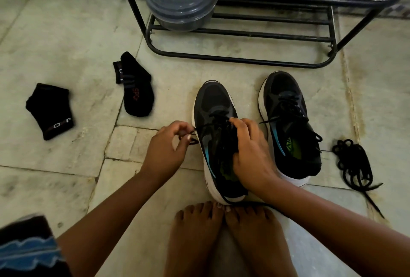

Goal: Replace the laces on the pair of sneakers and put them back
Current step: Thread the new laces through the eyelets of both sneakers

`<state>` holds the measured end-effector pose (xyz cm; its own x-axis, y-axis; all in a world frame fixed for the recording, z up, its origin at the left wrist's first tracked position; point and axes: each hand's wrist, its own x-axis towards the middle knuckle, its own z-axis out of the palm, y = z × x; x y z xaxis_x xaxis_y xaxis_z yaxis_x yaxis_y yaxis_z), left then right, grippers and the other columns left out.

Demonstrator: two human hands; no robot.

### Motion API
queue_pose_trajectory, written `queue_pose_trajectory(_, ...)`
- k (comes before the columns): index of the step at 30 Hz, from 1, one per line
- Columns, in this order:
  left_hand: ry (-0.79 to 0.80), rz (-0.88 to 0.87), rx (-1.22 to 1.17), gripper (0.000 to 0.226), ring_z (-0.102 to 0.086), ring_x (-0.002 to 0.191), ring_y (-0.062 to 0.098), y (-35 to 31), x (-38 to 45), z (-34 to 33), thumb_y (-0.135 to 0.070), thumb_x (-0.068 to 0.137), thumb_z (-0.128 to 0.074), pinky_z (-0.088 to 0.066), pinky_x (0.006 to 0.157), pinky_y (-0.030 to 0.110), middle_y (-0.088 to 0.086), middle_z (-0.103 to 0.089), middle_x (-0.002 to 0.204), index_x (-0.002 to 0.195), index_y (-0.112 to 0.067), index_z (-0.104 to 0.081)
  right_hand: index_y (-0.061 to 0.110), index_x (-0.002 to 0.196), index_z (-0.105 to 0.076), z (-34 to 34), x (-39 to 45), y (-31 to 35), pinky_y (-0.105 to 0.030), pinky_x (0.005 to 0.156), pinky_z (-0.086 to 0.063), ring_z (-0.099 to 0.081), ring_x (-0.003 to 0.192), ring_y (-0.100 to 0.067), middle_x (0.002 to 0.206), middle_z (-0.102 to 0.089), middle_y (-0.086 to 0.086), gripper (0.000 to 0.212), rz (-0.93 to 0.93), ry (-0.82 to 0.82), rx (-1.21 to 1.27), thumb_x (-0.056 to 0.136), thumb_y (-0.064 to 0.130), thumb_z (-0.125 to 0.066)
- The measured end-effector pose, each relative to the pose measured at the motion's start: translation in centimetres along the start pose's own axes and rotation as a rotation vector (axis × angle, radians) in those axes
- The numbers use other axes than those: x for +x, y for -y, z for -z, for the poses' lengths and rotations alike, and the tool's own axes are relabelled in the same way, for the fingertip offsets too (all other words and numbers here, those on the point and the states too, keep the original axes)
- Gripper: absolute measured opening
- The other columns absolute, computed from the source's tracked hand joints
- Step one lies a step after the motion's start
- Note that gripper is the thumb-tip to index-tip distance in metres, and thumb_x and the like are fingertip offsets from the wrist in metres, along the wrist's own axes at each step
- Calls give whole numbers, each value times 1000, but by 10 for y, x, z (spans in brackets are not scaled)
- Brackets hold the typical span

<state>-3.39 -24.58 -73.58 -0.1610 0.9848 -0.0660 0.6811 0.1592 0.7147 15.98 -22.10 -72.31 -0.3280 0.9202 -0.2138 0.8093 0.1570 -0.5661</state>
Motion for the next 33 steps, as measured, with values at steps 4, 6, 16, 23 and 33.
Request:
queue_pose_trajectory(4,12,-93,-17,15,-55,90,-3,-29,7,3,-16,90,-59,-36,79,3,-16,-63,91,96,-27,-69,23,132,-28,-3,-2,-2,-44,97,-44,-36,119,-25,136,-25,-8,67,69,-86,24,76,2,-59)
queue_pose_trajectory(6,6,-110,-37,12,-57,90,0,-36,7,4,-17,89,-61,-38,78,4,-13,-64,90,92,-23,-71,24,123,-29,-5,-4,-4,-46,88,-48,-41,110,-27,128,-32,-11,61,127,-141,46,73,3,-57)
queue_pose_trajectory(16,68,-128,7,7,-60,77,3,-45,2,0,-18,84,-70,-50,72,17,-9,-66,81,88,-19,-75,23,128,-32,-10,-12,-7,-48,90,-39,-40,113,-25,128,-34,-7,56,126,-216,-61,74,28,-45)
queue_pose_trajectory(23,67,-202,151,20,-59,79,9,-50,6,-3,-35,83,-59,-50,71,34,-8,-68,81,86,-24,-74,22,131,-31,-10,-12,-7,-52,92,-38,-46,114,-31,130,-37,-10,65,121,-204,-103,73,22,-60)
queue_pose_trajectory(33,94,-464,526,9,-58,82,24,-66,8,7,-20,83,-66,-30,71,33,-3,-65,81,89,-21,-73,20,134,-29,-12,-12,-7,-56,94,-38,-46,115,-36,131,-36,-13,78,135,-203,-154,69,18,-72)
